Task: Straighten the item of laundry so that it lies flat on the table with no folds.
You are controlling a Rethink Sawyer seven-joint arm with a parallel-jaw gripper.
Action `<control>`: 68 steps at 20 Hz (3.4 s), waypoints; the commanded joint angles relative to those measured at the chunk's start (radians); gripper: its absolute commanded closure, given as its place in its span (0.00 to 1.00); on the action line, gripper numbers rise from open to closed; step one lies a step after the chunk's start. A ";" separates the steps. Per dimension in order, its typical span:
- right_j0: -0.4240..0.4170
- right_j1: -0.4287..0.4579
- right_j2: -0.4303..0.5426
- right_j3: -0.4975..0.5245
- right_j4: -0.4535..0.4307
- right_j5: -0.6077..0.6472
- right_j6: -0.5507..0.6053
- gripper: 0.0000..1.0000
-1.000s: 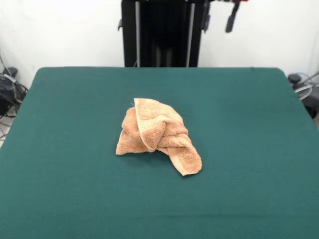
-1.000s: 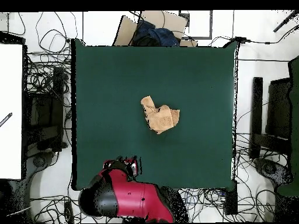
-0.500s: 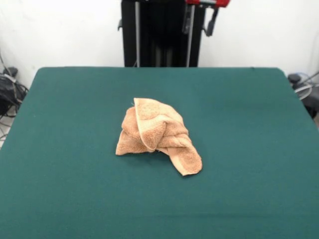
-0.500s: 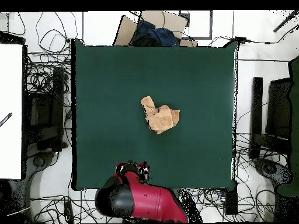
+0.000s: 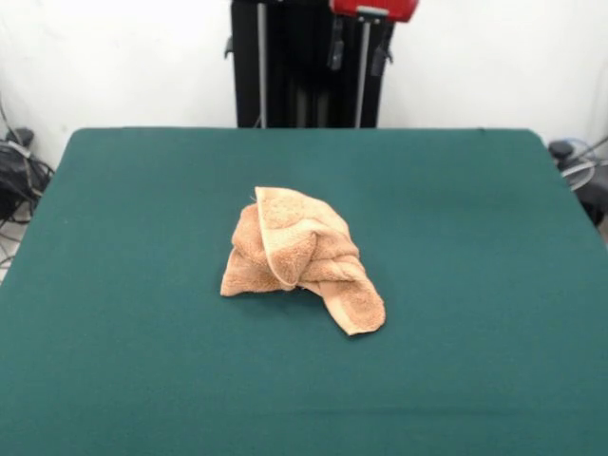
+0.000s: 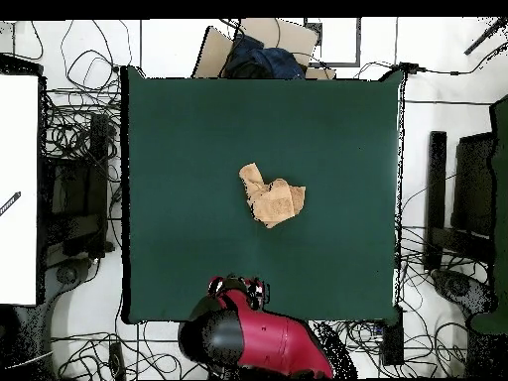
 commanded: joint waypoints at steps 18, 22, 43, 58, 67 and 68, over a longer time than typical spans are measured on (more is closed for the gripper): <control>0.055 0.077 0.031 -0.192 -0.076 0.139 0.072 0.00; 0.052 0.063 0.041 -0.220 -0.074 0.185 0.058 0.00; 0.005 0.171 0.071 -0.418 -0.111 0.250 0.027 0.00; -0.023 0.298 0.046 -0.394 -0.149 0.125 0.082 0.00; -0.065 0.355 0.062 -0.371 -0.161 0.071 0.106 0.00; -0.059 0.352 0.050 -0.372 -0.166 0.076 0.109 0.00</control>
